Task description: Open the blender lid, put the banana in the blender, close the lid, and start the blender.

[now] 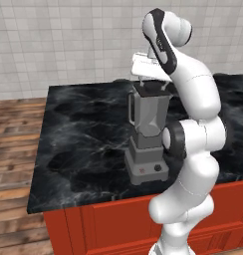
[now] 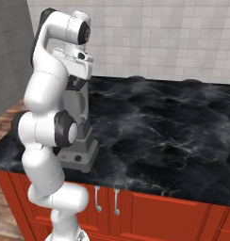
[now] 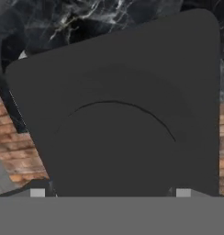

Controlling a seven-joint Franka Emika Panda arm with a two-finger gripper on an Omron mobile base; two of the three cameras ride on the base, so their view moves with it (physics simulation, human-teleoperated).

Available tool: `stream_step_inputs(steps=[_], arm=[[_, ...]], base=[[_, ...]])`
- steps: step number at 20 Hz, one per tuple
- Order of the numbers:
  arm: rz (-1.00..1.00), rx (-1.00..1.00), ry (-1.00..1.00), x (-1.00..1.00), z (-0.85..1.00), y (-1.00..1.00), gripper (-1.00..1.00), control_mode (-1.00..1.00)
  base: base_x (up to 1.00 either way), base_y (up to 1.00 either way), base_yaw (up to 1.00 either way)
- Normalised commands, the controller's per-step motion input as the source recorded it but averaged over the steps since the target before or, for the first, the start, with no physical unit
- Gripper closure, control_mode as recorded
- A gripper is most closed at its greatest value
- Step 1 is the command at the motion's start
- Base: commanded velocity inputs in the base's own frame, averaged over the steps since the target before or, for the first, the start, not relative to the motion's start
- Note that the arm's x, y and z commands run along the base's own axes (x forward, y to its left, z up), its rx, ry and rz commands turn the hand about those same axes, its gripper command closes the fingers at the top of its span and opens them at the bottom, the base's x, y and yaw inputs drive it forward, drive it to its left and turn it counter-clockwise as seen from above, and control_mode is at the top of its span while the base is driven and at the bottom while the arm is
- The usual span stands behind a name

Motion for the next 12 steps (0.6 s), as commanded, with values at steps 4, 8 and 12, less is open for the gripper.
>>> stream_step_inputs(steps=[4, 8, 12], arm=[[0.00, 0.02, -0.14, 0.00, 0.08, 0.00, -1.00, -1.00], [0.00, 0.00, -0.25, -0.26, 0.48, -0.01, -1.00, -1.00], [-0.02, 0.00, -0.49, -0.82, 0.35, 0.00, -1.00, -1.00]], base=[[0.00, 0.00, 0.00], [0.00, 0.00, 0.00], [0.00, 0.00, 0.00]])
